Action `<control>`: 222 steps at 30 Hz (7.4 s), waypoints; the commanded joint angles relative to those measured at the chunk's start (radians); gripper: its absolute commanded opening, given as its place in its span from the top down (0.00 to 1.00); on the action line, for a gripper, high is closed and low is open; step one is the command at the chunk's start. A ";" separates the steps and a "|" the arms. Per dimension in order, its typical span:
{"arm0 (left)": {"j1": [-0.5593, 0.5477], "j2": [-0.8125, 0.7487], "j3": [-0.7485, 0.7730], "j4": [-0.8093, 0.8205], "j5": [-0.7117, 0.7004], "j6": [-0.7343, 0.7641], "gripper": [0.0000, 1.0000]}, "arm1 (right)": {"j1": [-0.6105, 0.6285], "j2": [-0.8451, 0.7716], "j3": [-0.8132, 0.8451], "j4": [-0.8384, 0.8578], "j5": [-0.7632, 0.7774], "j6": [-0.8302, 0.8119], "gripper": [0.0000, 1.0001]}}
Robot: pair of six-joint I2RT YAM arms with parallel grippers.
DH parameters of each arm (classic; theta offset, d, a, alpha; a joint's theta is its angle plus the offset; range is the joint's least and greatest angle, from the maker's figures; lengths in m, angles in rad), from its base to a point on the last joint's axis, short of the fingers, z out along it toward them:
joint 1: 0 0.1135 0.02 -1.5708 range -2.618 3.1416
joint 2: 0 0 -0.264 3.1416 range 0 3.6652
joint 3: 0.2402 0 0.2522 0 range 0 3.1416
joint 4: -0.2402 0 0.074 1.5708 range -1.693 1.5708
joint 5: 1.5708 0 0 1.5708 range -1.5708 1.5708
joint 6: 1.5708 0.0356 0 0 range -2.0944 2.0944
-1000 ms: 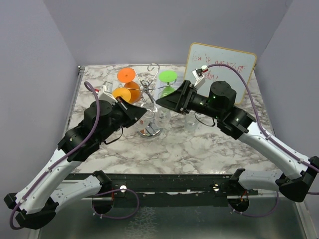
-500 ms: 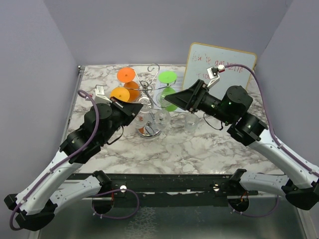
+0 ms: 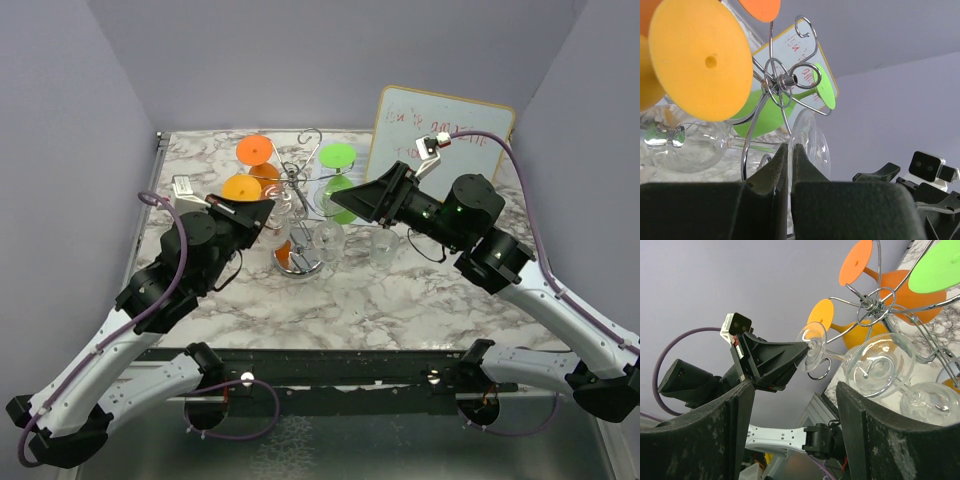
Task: Place the wine glass upside down on the wine glass rack
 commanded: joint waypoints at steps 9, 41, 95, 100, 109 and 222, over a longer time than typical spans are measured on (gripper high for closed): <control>0.001 -0.100 -0.021 0.020 -0.061 -0.053 1.00 | 0.002 0.002 -0.019 0.025 0.027 -0.003 0.29; 0.002 -0.105 0.011 -0.017 0.077 0.081 1.00 | 0.001 -0.015 -0.040 -0.018 0.100 -0.036 0.29; 0.001 -0.065 -0.001 -0.051 0.216 0.138 0.56 | 0.002 -0.049 -0.074 -0.042 0.161 -0.036 0.30; 0.001 -0.085 0.000 -0.052 0.232 0.164 0.44 | 0.002 -0.068 -0.083 -0.048 0.187 -0.049 0.30; 0.002 -0.180 -0.032 -0.053 0.224 0.221 0.31 | 0.002 -0.097 -0.100 -0.090 0.295 -0.104 0.30; -0.084 0.613 0.386 0.760 0.733 -0.026 0.01 | -0.208 -0.286 -0.527 1.169 0.370 -0.436 0.99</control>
